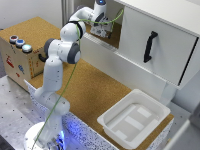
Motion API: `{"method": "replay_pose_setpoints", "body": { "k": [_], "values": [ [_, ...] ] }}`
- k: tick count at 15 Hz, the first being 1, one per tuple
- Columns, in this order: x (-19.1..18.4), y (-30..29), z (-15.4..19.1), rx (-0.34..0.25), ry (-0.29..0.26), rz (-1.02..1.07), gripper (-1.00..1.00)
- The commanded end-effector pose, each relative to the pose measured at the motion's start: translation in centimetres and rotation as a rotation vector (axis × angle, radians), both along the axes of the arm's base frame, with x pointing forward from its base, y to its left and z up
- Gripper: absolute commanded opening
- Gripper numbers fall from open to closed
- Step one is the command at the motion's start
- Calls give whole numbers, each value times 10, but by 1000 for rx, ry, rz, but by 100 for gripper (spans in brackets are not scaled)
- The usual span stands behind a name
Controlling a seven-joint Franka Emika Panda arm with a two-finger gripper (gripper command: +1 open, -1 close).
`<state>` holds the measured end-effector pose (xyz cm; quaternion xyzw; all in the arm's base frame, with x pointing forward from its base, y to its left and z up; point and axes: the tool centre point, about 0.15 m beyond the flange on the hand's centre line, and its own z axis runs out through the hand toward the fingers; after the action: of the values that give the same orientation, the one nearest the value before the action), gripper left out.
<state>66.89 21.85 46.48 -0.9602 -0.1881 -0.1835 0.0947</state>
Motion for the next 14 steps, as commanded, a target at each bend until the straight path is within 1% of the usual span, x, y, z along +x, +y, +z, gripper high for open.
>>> {"method": "replay_pose_setpoints", "body": {
  "k": [1, 5, 7, 9, 10, 14],
  "values": [
    [-11, 1, 27, -98, 10, -65, -100],
    [-32, -16, 42, -92, -25, -123, -100],
    [-49, -31, 42, -105, -13, -167, -100],
    [-65, -48, 34, -121, 24, -210, -100],
    [-76, -61, 27, -128, 54, -243, -100],
    [-113, -118, 2, -106, 130, -377, -100]
  ]
}}
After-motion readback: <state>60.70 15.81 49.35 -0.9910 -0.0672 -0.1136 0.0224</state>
